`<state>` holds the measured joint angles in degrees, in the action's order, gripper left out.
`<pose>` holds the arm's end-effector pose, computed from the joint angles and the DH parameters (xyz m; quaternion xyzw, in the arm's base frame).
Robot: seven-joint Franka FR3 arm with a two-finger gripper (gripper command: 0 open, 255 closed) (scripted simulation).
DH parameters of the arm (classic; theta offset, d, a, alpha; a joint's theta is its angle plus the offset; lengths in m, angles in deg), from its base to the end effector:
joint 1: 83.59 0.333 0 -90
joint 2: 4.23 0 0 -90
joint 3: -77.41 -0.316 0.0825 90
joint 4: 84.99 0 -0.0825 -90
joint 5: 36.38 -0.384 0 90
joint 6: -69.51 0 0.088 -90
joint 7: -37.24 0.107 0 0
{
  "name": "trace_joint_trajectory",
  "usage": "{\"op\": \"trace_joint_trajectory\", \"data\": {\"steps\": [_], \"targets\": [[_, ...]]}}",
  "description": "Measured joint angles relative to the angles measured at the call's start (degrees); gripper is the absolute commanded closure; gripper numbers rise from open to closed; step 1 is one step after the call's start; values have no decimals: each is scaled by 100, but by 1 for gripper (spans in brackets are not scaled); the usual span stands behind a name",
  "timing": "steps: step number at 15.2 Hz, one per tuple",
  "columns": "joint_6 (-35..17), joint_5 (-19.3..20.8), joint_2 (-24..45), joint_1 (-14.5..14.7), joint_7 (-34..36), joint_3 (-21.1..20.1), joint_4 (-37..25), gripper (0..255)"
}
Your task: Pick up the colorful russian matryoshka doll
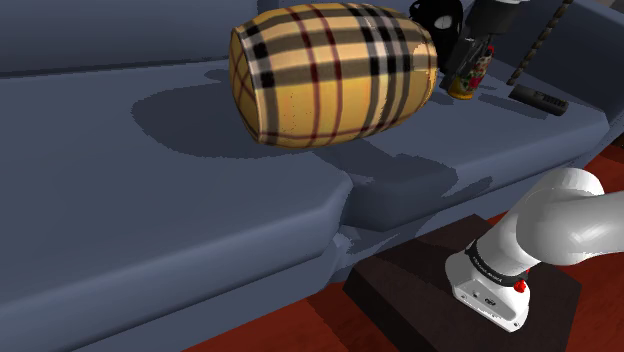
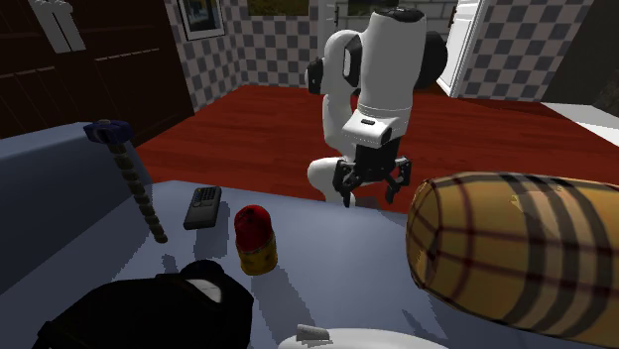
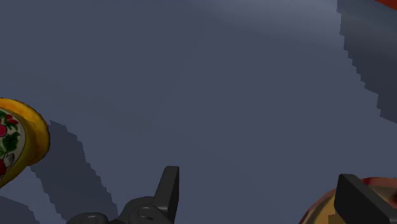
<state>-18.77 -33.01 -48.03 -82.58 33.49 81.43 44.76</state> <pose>0.3098 -0.0308 0.6234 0.9997 0.0143 0.0194 0.0061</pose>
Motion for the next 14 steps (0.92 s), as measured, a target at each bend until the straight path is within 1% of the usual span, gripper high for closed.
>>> {"op": "trace_joint_trajectory", "data": {"steps": [1, 3, 11, 14], "targets": [[0, 0, 0, 0, 0, 0, 0, 0], [-39, 67, 43, -96, 25, 89, -79, 0], [-510, 411, 606, -639, 173, 701, -662, 0], [-619, 529, 696, -854, 204, 954, -847, 0]]}}
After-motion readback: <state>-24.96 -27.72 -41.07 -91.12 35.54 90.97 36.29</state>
